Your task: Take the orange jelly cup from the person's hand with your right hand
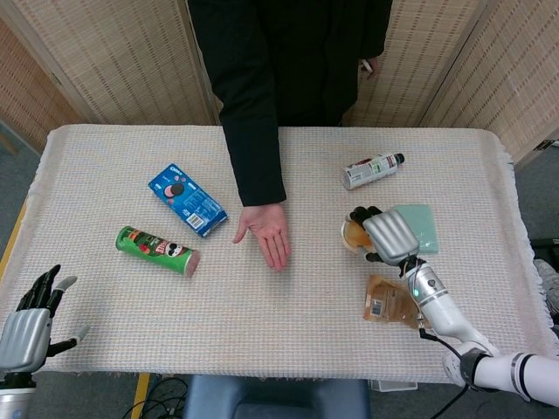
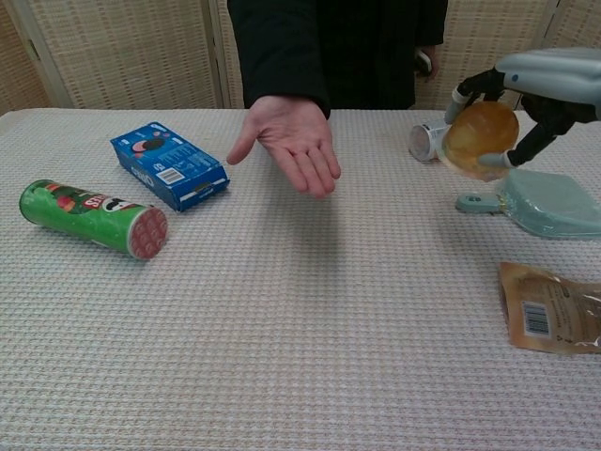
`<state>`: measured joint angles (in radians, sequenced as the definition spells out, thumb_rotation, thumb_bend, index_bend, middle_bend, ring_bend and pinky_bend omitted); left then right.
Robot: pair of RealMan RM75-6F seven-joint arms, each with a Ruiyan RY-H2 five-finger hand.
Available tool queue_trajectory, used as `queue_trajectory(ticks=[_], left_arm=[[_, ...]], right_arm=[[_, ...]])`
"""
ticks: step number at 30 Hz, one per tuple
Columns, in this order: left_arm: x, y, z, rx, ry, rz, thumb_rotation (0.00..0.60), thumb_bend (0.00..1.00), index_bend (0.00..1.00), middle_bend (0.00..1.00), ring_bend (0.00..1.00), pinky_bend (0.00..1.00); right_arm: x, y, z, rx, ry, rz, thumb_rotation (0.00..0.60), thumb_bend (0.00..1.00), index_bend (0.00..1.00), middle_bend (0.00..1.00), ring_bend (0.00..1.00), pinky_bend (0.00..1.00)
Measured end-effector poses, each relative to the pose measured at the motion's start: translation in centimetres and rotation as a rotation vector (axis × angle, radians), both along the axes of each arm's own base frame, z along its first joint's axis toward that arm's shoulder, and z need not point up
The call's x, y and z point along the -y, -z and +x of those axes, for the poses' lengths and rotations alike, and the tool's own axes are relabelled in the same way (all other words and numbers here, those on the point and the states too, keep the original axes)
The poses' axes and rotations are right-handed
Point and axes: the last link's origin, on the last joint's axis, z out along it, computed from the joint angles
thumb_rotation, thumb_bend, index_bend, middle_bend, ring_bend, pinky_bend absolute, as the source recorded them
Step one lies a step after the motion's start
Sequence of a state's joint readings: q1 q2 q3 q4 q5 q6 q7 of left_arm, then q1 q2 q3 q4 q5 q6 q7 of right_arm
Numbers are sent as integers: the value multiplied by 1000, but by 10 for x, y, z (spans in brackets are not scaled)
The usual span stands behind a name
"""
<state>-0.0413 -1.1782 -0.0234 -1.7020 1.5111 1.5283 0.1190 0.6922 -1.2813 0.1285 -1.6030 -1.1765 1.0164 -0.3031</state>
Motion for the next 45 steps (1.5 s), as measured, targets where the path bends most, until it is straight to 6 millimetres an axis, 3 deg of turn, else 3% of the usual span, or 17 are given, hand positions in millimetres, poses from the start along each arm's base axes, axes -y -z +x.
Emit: queue_trajectory(ticks=[3,6,11,13,16,24,37,41,45], left_arm=[[1,0,0,-1,-3,1,600,223,179,34,46,203],[2,0,-1,-2,-8,0,600,223,179,34,46,203],[2,0,-3,-4,-14,0,600,223,179,34,46,203],[1,0,-3,-3,-15,-2,600,223,179,34,46,203],[0,1,-3,-2,-13,-5,600,223,179,34,46,203],[-8,7,2,5,17,-18,600,223,179,34,46,203],[-11,16,13,0,59,-26,600,224,179,34,46,203],[-12,17,15,-1,60,-27,600,224,179,34,46,203],[-12,15,16,-3,62,-22,600,223,179,34,46,203]], right_arm=[[5,15,-15,-18,38,24,600,521,639,450,490,742],[10,32,-24,-27,70,56,600,519,502,411,441,674],[12,52,-28,-35,93,117,600,508,71,169,143,393],[12,53,-27,-34,92,125,600,508,4,76,56,306],[8,50,-26,-27,89,126,600,507,0,3,0,228],[-19,11,-35,-4,69,28,600,504,0,14,0,226],[-126,-82,-88,31,128,-277,600,448,0,58,0,225],[-147,-93,-93,42,129,-312,600,435,0,64,0,226],[-153,-94,-94,49,128,-318,600,435,0,68,0,226]])
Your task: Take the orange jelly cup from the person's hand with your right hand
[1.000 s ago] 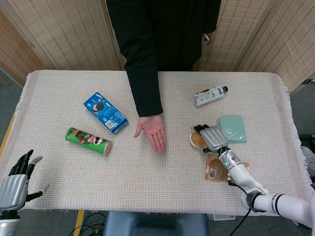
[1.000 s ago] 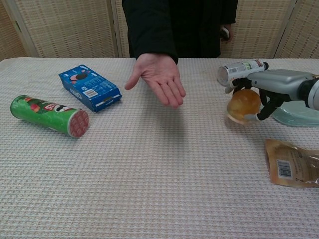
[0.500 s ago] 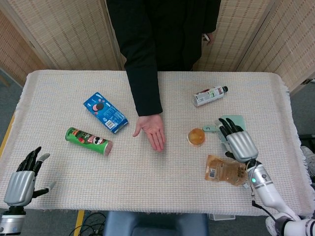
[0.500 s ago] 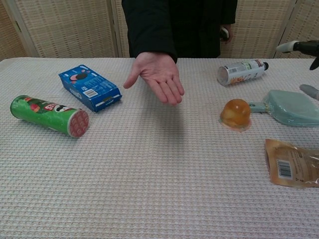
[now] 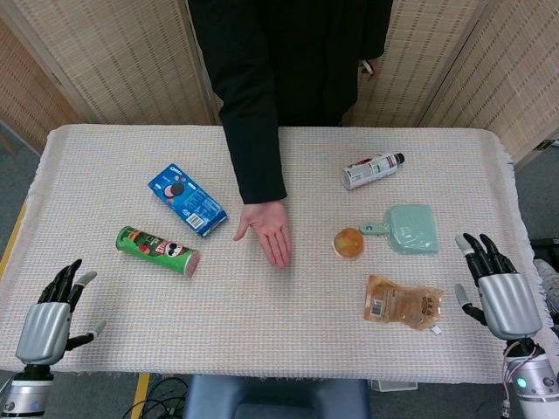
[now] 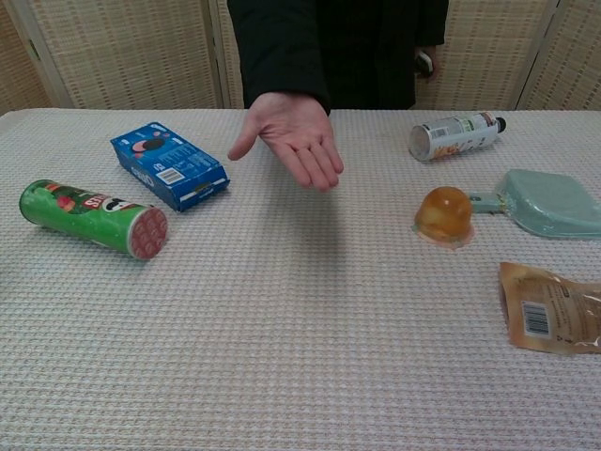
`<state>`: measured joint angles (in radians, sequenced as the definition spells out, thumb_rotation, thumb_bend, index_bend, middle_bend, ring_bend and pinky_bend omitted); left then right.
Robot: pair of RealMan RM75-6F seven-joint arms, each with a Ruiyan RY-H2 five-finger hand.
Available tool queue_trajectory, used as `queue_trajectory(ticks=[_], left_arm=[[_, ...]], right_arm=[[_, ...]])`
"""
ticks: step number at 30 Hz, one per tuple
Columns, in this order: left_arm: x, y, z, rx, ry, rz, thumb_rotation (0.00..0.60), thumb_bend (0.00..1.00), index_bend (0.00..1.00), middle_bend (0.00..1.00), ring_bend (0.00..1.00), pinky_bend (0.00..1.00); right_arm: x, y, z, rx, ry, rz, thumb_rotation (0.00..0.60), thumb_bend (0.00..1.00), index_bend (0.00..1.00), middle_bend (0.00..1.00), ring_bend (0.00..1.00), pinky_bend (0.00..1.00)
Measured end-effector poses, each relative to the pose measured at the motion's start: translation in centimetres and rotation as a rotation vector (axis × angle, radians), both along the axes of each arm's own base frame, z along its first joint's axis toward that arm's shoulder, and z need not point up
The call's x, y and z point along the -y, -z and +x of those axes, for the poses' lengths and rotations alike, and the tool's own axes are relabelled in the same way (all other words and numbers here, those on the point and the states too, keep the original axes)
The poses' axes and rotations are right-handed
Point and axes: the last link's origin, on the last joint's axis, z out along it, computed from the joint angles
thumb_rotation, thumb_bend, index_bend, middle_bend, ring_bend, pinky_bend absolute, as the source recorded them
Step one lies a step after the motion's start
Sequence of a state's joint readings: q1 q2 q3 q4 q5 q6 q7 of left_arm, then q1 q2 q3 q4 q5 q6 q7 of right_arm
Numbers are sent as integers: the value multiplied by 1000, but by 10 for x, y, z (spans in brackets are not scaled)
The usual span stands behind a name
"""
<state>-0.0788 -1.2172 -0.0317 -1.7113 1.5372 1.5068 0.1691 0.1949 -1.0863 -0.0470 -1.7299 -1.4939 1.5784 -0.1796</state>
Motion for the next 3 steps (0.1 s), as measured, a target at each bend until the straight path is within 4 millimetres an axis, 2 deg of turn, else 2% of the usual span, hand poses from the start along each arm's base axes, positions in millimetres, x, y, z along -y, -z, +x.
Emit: queue_trajectory(ticks=[3], left_arm=[[0,-1,0,1,-4,3,600,224,179,34,46,203]], right_arm=[[0,1,0,3,2,6,600,435,0,68,0,225]])
